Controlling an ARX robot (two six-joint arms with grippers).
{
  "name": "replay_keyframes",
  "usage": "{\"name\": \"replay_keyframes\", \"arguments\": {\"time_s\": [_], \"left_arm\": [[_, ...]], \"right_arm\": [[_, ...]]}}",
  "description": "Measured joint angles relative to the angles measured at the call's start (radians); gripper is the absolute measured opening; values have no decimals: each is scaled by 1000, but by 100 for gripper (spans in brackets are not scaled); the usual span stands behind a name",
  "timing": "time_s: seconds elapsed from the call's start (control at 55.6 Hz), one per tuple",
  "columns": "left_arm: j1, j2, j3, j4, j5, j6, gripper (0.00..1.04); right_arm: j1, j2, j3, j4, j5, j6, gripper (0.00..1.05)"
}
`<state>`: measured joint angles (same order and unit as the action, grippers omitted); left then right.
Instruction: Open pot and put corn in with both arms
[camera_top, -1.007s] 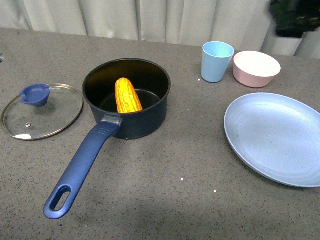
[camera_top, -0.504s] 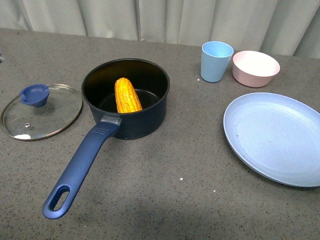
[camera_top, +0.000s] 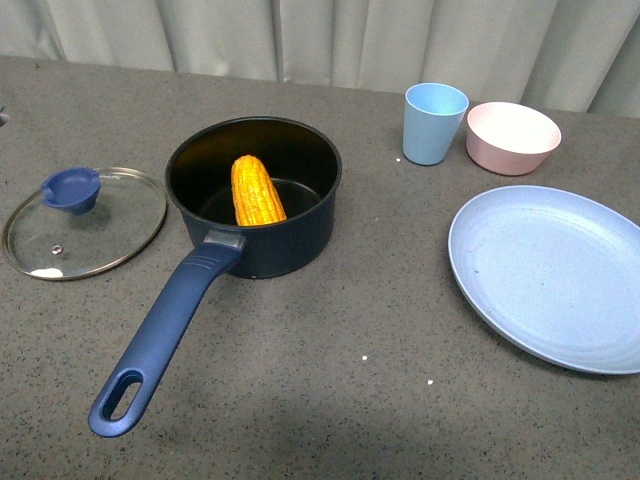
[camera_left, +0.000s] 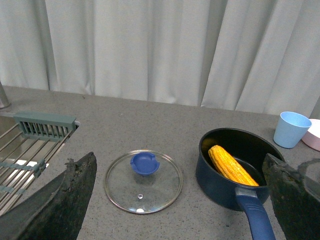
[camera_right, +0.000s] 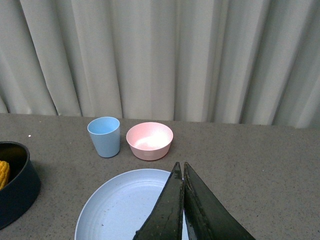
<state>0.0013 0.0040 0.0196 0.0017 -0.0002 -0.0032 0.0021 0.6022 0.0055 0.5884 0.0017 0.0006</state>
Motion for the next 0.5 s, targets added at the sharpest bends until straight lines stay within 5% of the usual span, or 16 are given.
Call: {"name": "replay_keyframes", "arguments": {"time_s": [0.504], "left_arm": [[0, 0, 0, 0, 0, 0, 98]], "right_arm": [[0, -273, 0, -256, 0, 0, 1]]}}
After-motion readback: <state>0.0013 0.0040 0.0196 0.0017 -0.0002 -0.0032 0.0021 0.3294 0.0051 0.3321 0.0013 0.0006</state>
